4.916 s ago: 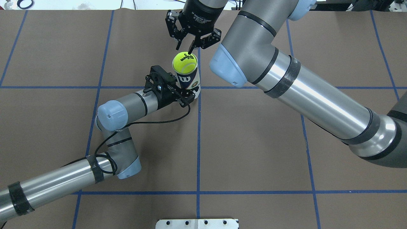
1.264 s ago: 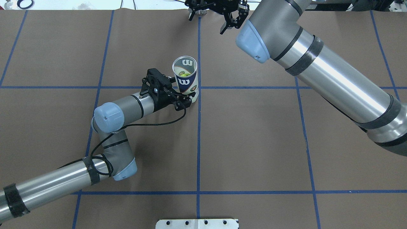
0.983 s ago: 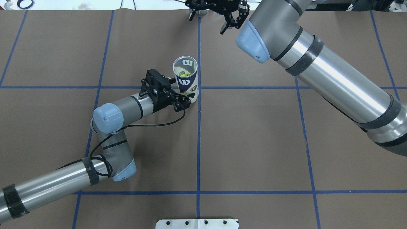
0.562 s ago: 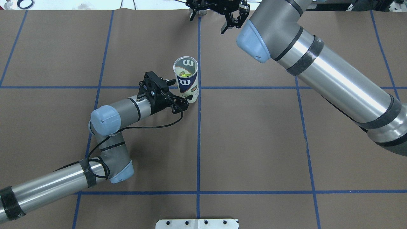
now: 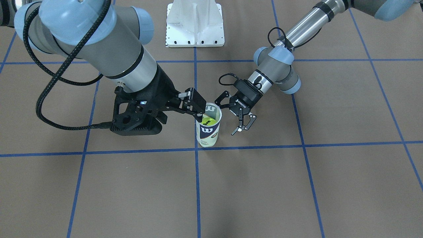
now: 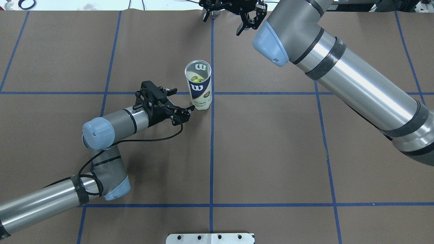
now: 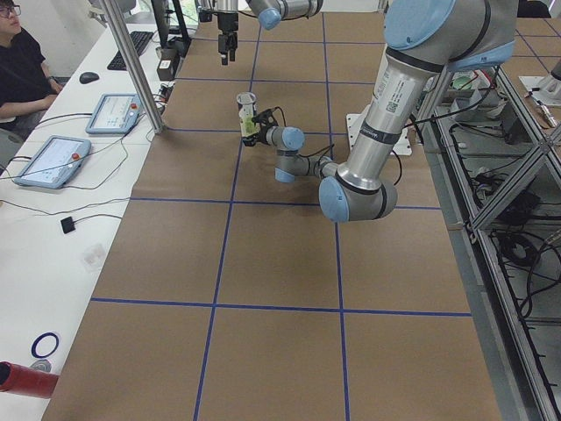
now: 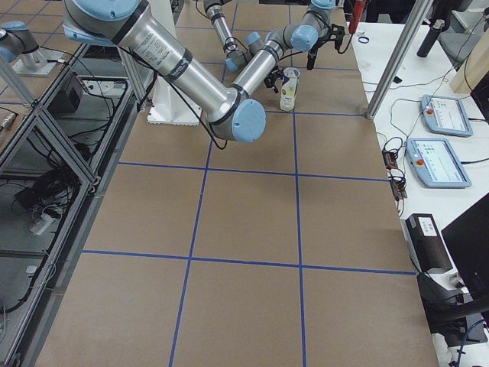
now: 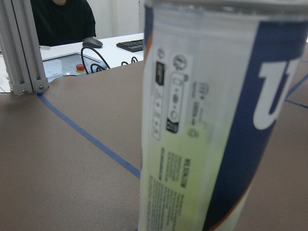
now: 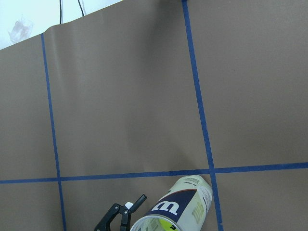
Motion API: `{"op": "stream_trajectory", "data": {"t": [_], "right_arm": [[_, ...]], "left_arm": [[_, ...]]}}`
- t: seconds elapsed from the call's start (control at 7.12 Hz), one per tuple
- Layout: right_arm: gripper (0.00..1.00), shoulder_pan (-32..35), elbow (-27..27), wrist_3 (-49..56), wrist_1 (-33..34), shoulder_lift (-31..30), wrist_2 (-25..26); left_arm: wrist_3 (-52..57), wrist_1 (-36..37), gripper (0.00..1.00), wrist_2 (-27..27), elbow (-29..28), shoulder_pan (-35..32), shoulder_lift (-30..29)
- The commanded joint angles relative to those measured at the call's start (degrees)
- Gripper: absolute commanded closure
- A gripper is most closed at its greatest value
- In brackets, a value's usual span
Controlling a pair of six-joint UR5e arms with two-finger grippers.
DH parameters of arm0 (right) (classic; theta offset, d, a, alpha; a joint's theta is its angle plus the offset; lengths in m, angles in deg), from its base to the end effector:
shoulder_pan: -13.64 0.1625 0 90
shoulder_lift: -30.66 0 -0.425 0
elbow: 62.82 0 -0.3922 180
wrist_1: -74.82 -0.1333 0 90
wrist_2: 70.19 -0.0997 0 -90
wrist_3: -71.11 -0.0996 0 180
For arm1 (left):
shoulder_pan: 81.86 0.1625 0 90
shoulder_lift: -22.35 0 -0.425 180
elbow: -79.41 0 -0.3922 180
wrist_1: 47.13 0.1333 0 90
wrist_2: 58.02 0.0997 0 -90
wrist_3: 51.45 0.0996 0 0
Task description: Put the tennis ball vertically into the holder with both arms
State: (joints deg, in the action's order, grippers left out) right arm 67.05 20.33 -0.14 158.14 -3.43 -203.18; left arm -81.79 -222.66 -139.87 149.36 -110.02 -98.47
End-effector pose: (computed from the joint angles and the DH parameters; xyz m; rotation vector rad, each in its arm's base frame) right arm -0.3798 -0.6213 0.0631 -0.0119 -1.1480 0.1725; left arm 0.5388 -0.4557 0.3443 1.2458 1.1392 0.2941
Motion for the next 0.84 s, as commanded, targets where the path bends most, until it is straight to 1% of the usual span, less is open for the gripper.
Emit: {"op": "stream_trajectory", "data": {"t": [0.0, 0.14, 0.28, 0.42, 0.56, 0.7], "right_arm": [[0.0, 0.73, 0.0, 0.41, 0.09, -0.36, -0.42], [0.0, 1.08, 0.26, 0.94, 0.09, -0.97, -0.51], [0.0, 1.35, 1.31, 1.64, 0.17, -2.28, -0.6], [0.0, 2.13, 3.4, 2.6, 0.18, -4.73, -0.77], [0.0, 3.27, 5.17, 4.79, 0.35, -7.8, -1.73], [0.0, 4.59, 7.1, 7.25, 0.44, -10.88, -2.35]], "left_arm": [[-0.07, 0.37, 0.01, -0.76, 6.56, 0.12, 6.25], [-0.07, 0.89, 0.01, -7.38, 12.34, -0.05, 11.69], [-0.07, 1.25, 0.01, -10.58, 16.14, -1.44, 15.31], [-0.07, 4.91, 0.01, -13.92, 17.57, -4.5, 16.04], [-0.07, 11.12, 0.01, -21.0, 19.33, -8.97, 16.05], [-0.07, 16.32, 0.01, -27.51, 19.52, -14.24, 16.05]]}}
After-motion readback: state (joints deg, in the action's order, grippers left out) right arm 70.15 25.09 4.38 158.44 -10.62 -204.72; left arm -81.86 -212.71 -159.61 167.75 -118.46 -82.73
